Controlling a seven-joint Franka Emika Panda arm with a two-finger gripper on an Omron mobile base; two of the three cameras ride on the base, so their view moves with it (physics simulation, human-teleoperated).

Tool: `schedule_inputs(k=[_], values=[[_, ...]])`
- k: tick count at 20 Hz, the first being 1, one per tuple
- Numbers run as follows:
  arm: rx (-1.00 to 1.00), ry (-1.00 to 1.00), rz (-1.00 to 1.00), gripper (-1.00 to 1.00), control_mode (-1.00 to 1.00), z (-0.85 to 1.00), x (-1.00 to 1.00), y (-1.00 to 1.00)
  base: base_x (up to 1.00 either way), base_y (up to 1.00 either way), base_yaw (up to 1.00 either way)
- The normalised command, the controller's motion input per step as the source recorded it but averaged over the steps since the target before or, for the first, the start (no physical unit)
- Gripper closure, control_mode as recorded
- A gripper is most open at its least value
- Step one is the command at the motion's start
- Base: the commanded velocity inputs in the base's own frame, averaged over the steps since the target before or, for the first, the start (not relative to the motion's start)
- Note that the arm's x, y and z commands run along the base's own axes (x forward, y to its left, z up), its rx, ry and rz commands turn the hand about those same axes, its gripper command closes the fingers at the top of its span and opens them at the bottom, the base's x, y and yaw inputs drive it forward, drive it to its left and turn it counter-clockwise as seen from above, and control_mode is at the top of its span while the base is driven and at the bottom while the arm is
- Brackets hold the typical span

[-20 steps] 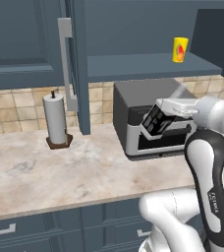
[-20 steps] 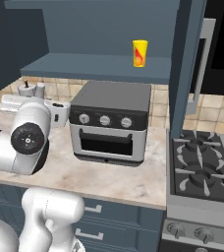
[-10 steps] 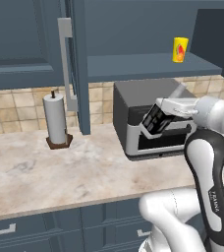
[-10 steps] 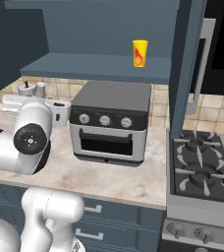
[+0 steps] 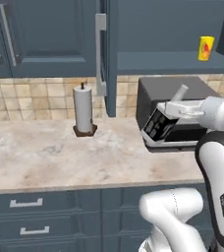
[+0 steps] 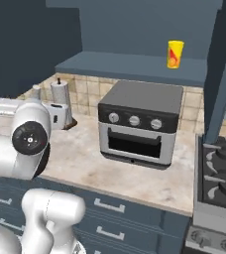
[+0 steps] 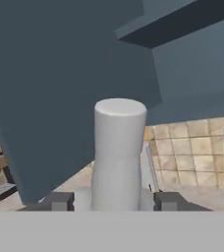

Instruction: Open the cabinet directly in front. Then move the liquor and the cup to the dining counter with the jar on it.

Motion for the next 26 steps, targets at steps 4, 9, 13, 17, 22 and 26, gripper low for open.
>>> schedule_inputs(k=[4,9,13,17,22,26], values=[[0.0,0.0,0.0,1.0,1.0,0.0,0.0,0.0,-0.41,0.56,0.66],[0.0,0.0,0.0,1.0,1.0,0.0,0.0,0.0,-0.11,0.32,0.84],[0.0,0.0,0.0,1.0,1.0,0.0,0.0,0.0,0.0,0.21,0.91],[0.0,0.0,0.0,1.0,1.0,0.0,0.0,0.0,0.0,0.14,0.95],[0.0,0.0,0.0,1.0,1.0,0.0,0.0,0.0,0.0,0.04,1.0],[0.0,0.0,0.0,1.0,1.0,0.0,0.0,0.0,0.0,0.03,1.0]])
